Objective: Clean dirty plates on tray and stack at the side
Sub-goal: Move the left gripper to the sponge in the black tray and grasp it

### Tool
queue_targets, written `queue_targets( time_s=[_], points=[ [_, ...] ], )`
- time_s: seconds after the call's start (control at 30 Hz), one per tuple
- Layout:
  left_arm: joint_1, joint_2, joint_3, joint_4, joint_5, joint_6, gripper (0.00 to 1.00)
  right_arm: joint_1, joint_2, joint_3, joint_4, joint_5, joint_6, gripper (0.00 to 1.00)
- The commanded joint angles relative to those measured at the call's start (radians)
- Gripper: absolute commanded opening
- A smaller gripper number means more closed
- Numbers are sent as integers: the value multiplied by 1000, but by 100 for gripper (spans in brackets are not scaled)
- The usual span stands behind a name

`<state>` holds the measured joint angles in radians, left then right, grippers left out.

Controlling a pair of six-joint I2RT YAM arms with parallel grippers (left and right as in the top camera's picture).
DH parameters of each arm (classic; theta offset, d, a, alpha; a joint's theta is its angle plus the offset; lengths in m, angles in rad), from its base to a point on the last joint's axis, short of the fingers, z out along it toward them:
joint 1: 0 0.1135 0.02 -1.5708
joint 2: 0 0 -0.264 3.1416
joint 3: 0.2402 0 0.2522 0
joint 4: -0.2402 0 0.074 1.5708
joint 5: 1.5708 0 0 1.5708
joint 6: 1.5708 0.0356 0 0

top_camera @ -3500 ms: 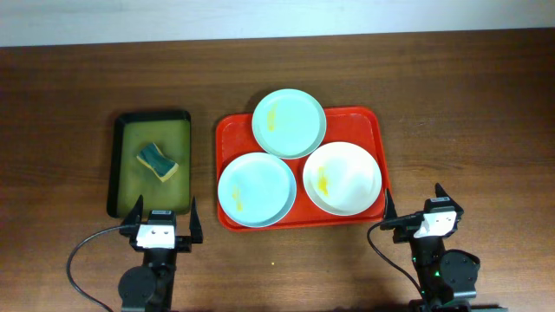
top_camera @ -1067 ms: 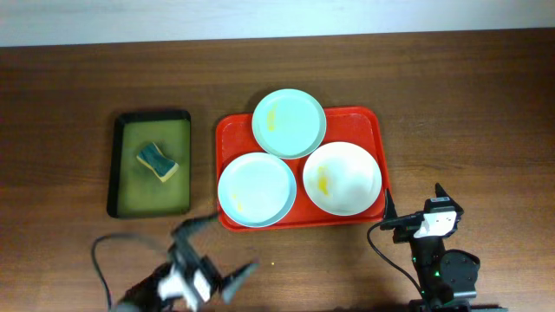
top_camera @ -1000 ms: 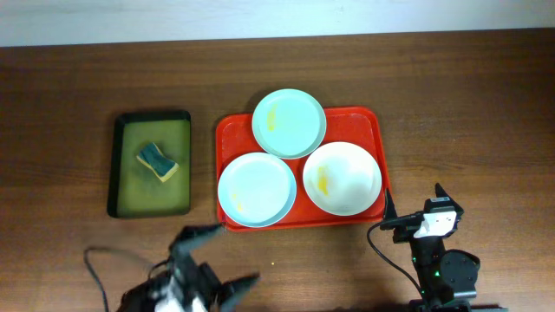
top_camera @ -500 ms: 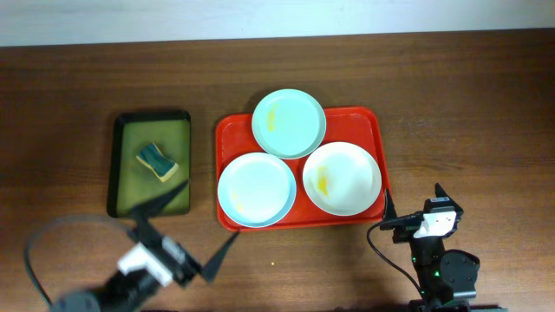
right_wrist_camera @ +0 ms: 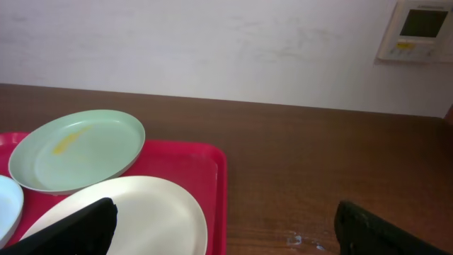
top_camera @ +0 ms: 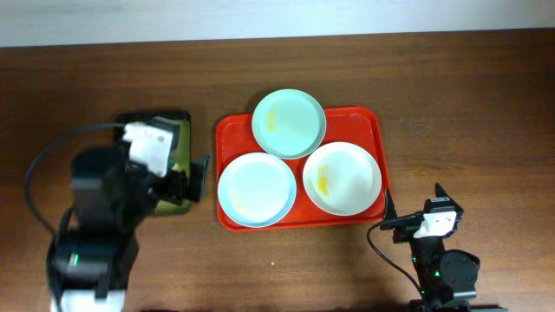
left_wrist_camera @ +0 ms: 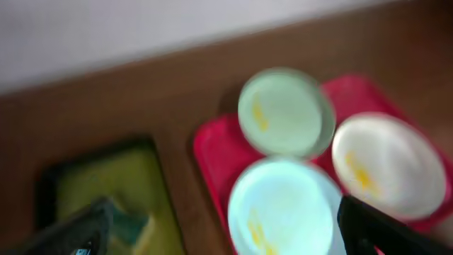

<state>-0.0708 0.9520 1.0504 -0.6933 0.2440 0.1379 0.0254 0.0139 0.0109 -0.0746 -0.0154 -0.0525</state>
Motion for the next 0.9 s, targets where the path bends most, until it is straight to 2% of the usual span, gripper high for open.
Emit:
queue_targets(
  time_s=[0.0,0.07,0.13,0.23,0.33,0.47,0.53,0.6,0.67,0.87],
  points=[
    [4,125,26,-31,-72,-29,99,-6,-8,-5,-5,2,8,99],
    [26,233,85,-92,-130,-153,99,-6,-8,-5,-5,2,8,99],
    [55,340,159,-160,-137,-201,99,-6,-8,-5,-5,2,8,99],
    [109,512,277,-214,-109,-217,99,-6,-8,-5,-5,2,8,99],
    [137,603,303,-216,-15,-217,99,-6,-8,-5,-5,2,8,99],
    [139,708,303,-202,-163,-240,99,-6,-8,-5,-5,2,8,99],
    [139,755,303,-202,-346,-420,99,-6,-8,-5,-5,2,8,99],
    [139,791,302,-197,-428,-603,99,-6,-8,-5,-5,2,8,99],
    [139,818,302,-166,-420,-650,99,-6,-8,-5,-5,2,8,99],
    [139,904,302,-97,-418,-650,99,-6,-8,-5,-5,2,8,99]
  ],
)
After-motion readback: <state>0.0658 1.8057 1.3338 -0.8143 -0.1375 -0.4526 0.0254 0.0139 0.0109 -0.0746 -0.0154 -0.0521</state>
